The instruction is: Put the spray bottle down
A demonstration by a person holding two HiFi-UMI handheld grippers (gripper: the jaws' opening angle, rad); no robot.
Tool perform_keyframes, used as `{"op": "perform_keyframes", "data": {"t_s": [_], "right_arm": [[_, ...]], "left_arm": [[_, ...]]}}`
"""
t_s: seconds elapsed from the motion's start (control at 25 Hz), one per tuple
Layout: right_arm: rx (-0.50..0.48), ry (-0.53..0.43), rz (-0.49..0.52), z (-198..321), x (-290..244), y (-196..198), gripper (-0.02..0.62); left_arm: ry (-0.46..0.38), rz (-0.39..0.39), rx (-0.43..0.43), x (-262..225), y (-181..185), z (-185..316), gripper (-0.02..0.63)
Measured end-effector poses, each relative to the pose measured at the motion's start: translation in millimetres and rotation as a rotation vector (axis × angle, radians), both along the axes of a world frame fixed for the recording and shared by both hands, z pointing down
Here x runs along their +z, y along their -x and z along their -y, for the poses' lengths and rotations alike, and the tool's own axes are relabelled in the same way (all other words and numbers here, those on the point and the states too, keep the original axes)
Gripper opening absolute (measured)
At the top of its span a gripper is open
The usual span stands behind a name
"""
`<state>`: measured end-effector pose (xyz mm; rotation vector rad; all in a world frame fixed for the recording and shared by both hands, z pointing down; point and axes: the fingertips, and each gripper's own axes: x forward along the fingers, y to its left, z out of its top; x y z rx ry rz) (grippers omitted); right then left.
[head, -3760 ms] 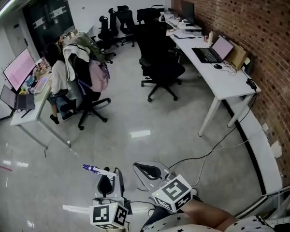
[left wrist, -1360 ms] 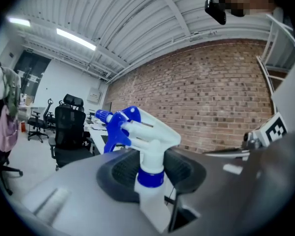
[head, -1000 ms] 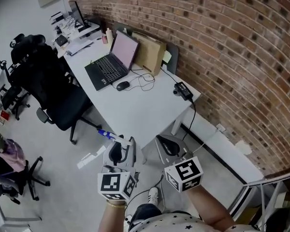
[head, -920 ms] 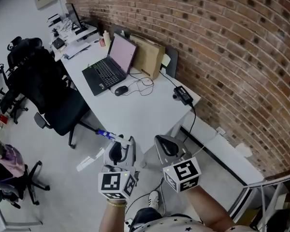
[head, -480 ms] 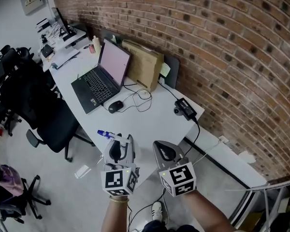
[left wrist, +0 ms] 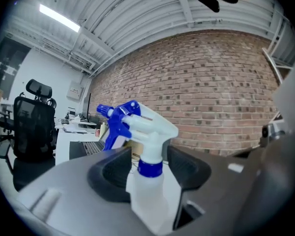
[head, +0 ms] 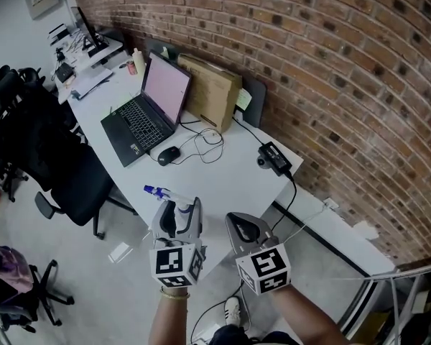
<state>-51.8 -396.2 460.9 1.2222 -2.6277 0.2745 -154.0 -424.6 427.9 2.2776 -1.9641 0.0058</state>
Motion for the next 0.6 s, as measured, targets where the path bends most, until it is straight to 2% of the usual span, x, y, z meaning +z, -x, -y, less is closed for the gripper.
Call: {"op": "perform_keyframes", "data": {"t_s": [0.24,0.32,0.48,0.6], "right_arm": [[-0.026,-0.017,0.005,-27,-11,4,-0.002],[-0.035,-0.024,0.009,-41,-14,5,-0.002],[-0.053,-0.041,0.029,-75,-19,3,-0.002],[-0.064,-0.048,0.056,-105,-26,0,-0.002]], "left_arm": [[0.037,-0.031,-0.036,3,10,-36,0.221],[0.040,-0.044,-0.036,0,7,-58,0.175],[0.052,-0.067,-0.087,-3,2,-108,0.021],[0.085,-0.063,-0.112,-3,-3,-147,0.009]]}}
